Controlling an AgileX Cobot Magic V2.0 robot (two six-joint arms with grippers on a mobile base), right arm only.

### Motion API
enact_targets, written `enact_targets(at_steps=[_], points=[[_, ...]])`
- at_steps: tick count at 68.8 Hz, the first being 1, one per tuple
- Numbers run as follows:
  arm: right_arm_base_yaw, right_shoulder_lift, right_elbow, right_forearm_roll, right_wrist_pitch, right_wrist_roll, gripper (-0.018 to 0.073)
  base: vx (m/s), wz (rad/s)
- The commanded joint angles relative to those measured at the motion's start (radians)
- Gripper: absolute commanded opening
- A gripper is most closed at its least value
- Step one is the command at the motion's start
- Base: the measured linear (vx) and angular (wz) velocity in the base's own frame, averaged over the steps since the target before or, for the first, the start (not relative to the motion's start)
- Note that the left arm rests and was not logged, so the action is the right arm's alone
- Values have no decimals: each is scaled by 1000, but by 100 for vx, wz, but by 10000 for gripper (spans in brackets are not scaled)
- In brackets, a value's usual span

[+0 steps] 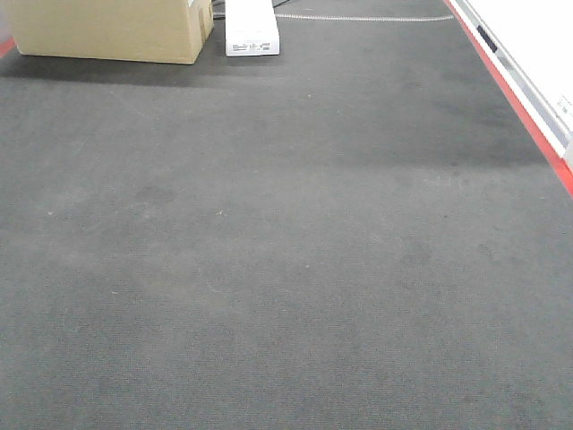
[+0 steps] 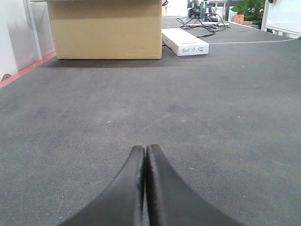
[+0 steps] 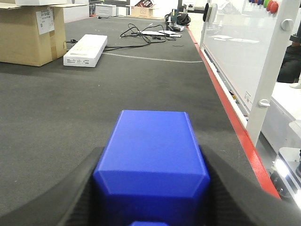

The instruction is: Pour parts from conveyor to right shelf

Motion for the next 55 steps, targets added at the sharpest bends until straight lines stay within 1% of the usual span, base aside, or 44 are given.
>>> enact_targets(at_steps=[1,29,55], points=[[-3,9,-28,-2,-87,-7,-6,0,0],[-3,9,-28,-2,-87,-7,-6,-4,2],[-3,9,-28,-2,-87,-7,-6,-24,-17]])
